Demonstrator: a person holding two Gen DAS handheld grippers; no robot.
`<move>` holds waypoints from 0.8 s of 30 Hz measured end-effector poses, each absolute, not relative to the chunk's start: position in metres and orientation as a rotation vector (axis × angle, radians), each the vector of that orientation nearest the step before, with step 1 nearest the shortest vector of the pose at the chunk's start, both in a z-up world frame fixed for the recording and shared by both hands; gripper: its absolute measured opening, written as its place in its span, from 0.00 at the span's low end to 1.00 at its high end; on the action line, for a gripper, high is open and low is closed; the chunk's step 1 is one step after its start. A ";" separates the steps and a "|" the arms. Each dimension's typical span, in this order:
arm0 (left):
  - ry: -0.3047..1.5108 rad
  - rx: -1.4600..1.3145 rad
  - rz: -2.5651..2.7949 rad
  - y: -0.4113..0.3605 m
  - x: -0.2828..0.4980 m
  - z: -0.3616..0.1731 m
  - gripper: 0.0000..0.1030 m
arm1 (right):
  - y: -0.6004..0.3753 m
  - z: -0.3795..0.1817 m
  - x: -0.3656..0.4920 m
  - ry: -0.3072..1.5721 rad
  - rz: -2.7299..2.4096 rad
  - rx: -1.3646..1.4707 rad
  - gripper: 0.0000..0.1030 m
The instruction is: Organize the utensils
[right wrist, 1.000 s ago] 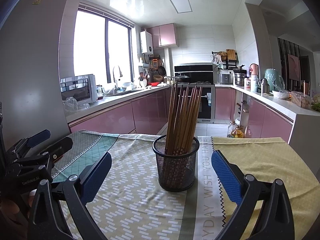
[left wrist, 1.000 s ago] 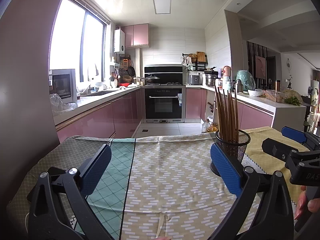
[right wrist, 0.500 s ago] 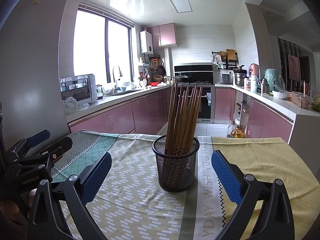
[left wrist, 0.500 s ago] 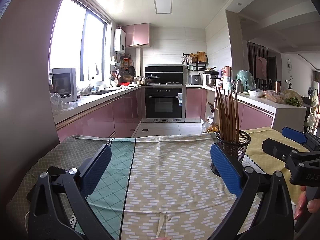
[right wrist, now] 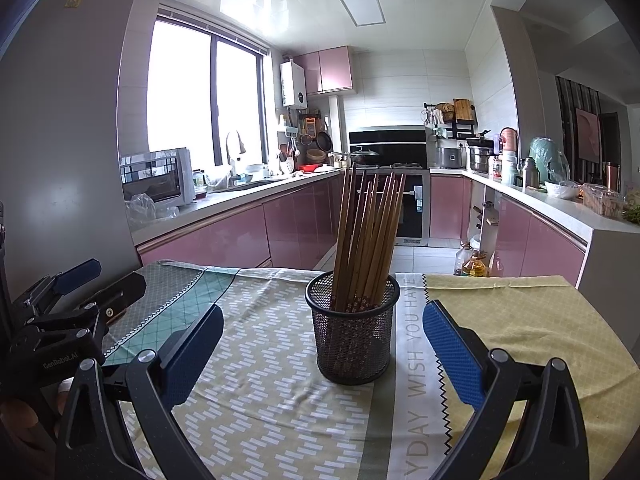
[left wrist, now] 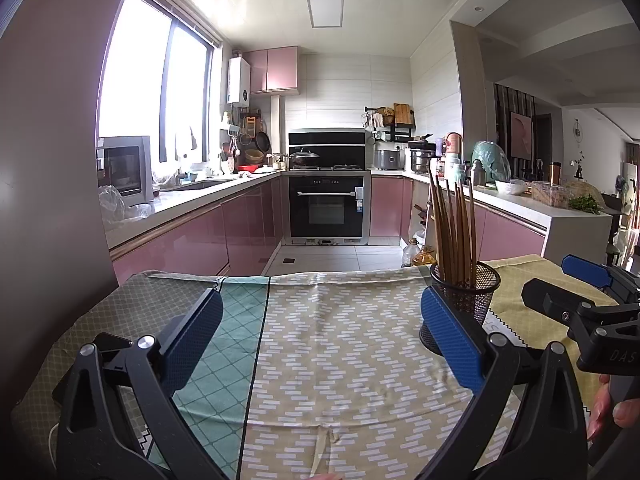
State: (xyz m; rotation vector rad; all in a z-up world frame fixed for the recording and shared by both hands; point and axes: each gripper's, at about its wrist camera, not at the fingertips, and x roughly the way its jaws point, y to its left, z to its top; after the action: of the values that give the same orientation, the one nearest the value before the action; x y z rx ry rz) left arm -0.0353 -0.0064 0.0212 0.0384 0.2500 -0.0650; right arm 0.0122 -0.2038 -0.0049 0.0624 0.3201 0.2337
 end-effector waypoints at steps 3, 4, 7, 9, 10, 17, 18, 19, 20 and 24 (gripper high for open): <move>0.251 0.039 -0.065 -0.006 -0.035 0.021 0.95 | -0.204 -0.005 0.012 0.320 0.233 0.063 0.94; 0.251 0.039 -0.065 -0.007 -0.035 0.021 0.95 | -0.204 -0.005 0.012 0.318 0.233 0.063 0.94; 0.250 0.040 -0.065 -0.007 -0.035 0.021 0.95 | -0.204 -0.005 0.012 0.319 0.233 0.061 0.94; 0.251 0.038 -0.066 -0.007 -0.035 0.022 0.95 | -0.204 -0.005 0.012 0.319 0.233 0.062 0.94; 0.251 0.038 -0.066 -0.007 -0.035 0.022 0.95 | -0.204 -0.005 0.012 0.320 0.233 0.061 0.94; 0.253 0.039 -0.066 -0.007 -0.034 0.022 0.95 | -0.204 -0.005 0.012 0.319 0.233 0.062 0.94; 0.253 0.038 -0.067 -0.008 -0.034 0.021 0.95 | -0.204 -0.005 0.012 0.318 0.232 0.062 0.94; 0.253 0.039 -0.067 -0.007 -0.034 0.022 0.95 | -0.204 -0.005 0.012 0.318 0.233 0.063 0.94; 0.253 0.040 -0.068 -0.008 -0.034 0.021 0.95 | -0.204 -0.005 0.012 0.319 0.233 0.062 0.94; 0.255 0.039 -0.069 -0.010 -0.034 0.021 0.95 | -0.204 -0.005 0.012 0.319 0.232 0.062 0.94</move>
State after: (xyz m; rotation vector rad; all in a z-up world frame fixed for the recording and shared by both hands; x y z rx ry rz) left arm -0.0340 -0.0098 0.0209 0.0389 0.2550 -0.0687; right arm 0.0117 -0.2044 -0.0051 0.0624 0.3195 0.2325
